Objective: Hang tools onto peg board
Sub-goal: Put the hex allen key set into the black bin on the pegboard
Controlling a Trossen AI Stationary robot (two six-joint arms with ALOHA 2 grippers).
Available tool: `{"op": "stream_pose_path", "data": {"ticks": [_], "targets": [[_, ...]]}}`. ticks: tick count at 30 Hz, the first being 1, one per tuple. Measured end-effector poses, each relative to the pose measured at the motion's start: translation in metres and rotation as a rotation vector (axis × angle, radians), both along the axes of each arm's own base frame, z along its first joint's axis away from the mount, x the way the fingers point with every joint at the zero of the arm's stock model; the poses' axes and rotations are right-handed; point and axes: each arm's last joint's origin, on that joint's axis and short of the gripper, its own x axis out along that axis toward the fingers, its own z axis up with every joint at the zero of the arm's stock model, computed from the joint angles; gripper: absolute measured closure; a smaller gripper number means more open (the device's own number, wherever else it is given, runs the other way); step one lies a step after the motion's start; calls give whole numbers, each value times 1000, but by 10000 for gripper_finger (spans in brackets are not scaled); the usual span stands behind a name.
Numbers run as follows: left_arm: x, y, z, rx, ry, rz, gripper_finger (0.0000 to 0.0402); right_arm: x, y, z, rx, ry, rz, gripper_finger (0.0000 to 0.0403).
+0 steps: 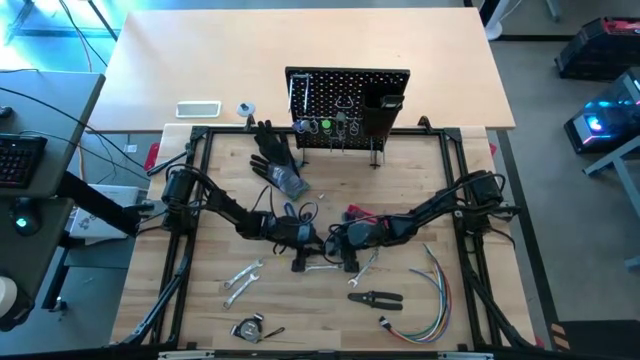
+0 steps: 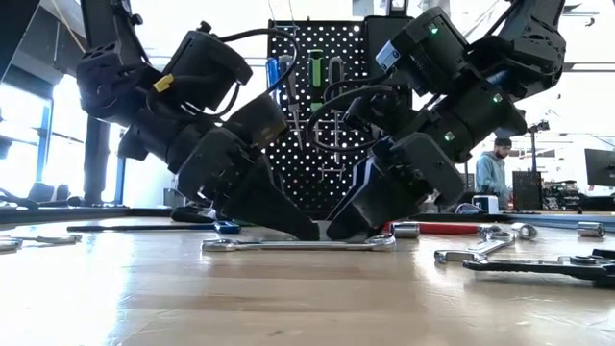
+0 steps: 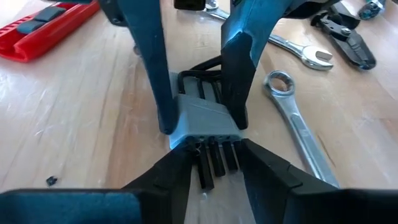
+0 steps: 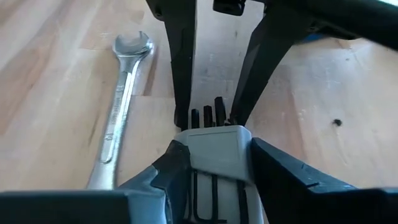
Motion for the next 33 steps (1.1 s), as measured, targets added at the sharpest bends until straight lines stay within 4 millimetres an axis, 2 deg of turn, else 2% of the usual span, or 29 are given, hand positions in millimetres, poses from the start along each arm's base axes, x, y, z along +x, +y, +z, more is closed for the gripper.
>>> {"op": "stream_pose_path", "data": {"ticks": [8,12,15,20,28,33], "targets": [[3,-2,3,32,-26,-31,294,0,1,0,42,5,38,216],[16,-8,23,64,-159,-55,328,0,2,-2,33,9,53,215],[20,-13,26,106,-172,-77,357,0,2,-2,15,8,42,218],[23,-11,27,159,-158,-75,384,0,1,-2,-1,8,24,262],[21,-5,29,161,-88,-79,383,0,1,-1,-15,4,23,375],[16,-2,39,177,-49,-88,382,1,1,2,-11,-8,23,375]]}}
